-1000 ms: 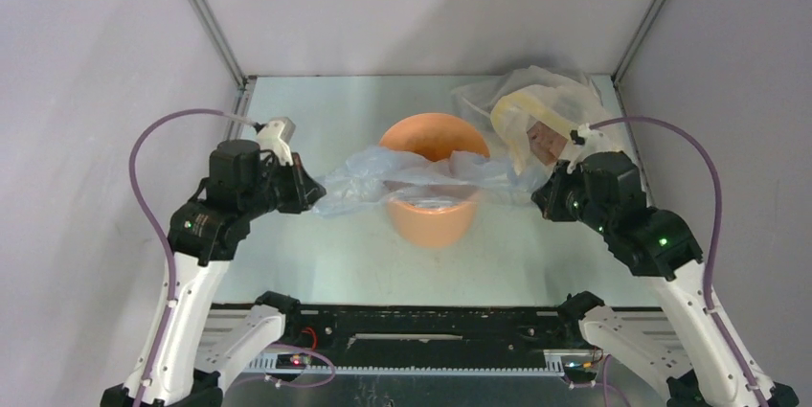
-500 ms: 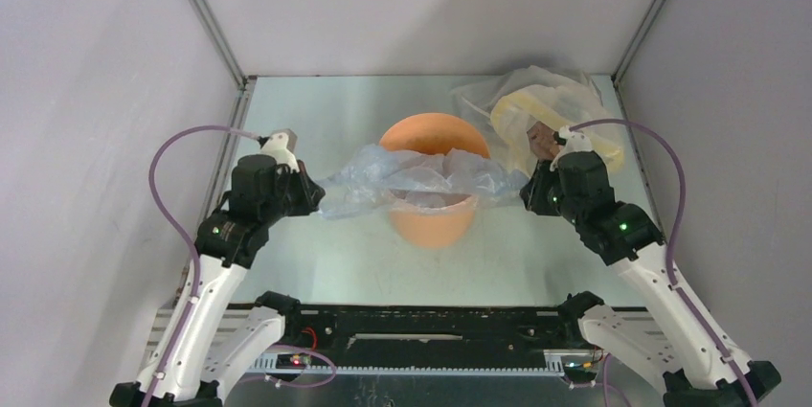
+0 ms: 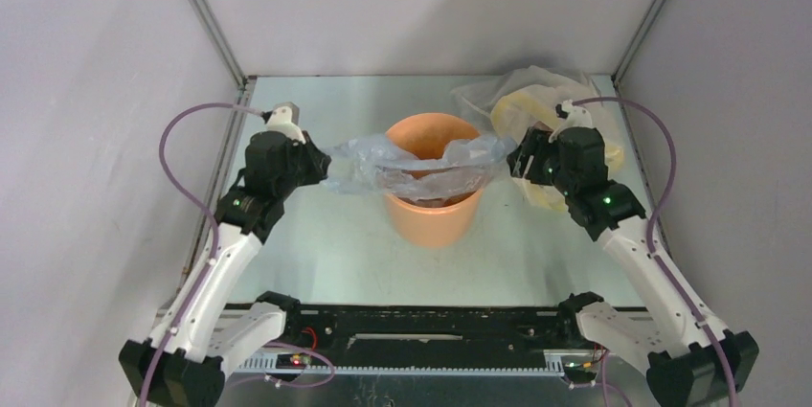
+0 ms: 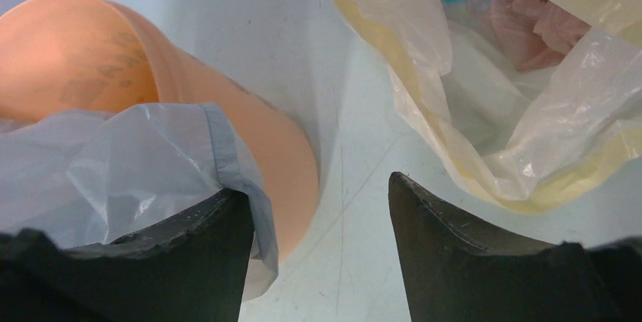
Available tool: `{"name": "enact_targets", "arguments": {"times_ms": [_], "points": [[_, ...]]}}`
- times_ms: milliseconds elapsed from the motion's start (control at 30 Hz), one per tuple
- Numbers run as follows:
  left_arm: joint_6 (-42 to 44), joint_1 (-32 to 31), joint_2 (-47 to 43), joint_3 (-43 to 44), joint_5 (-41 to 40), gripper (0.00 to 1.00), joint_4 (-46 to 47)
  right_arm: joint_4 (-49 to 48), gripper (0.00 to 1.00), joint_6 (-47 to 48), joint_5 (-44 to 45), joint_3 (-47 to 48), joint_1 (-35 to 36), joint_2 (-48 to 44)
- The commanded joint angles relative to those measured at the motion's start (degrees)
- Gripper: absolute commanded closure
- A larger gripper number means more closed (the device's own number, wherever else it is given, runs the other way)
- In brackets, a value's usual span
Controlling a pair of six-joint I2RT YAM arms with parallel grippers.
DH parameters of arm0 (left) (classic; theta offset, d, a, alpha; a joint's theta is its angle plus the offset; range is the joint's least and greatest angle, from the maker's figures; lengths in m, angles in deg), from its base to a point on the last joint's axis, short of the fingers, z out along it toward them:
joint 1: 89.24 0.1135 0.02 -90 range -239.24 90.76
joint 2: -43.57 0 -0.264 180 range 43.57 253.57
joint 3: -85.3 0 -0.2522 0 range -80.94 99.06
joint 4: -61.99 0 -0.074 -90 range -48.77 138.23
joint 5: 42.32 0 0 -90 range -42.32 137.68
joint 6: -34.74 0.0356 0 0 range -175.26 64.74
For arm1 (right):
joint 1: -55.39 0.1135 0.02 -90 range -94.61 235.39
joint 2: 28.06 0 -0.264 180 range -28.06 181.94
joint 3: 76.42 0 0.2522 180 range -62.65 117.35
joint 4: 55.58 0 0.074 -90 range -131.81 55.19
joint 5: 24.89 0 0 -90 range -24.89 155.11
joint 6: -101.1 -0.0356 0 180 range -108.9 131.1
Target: Put the trash bags into the trash bin
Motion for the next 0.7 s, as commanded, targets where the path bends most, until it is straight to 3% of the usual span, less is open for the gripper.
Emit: {"name": "enact_targets", "arguments": {"times_ms": [0,133,267,367,500,667], "points": [[-2.4,0.4,4.4,4.0,1.2,0.84,4.1,-4.8,0.33,-0.8,-3.8,1.0,-1.9,3.2],[-3.0,0.4,5.9,4.1,3.5,0.87,4.2,-2.3,0.36,-0.5,-3.8,1.3,-2.2,3.5],[-2.9,0.4,4.7,2.7,3.7,0.81,4.2,-0.2,0.44,0.8,-2.6,1.3,-2.5,1.3],[-2.5,0.5,3.5,3.4,4.8,0.83,2.8,0.5,0.61,1.4,-3.8,1.3,-2.8,-1.2],[-1.5,0.6,0.3,5.8,5.7,0.99,-1.7,3.3,0.89,1.8,-5.9,2.3,-2.9,-4.6],[-0.2,0.6,-3.5,7.7,8.0,1.00,-9.8,9.4,1.00,1.6,-6.8,3.0,-2.9,-6.8]]}}
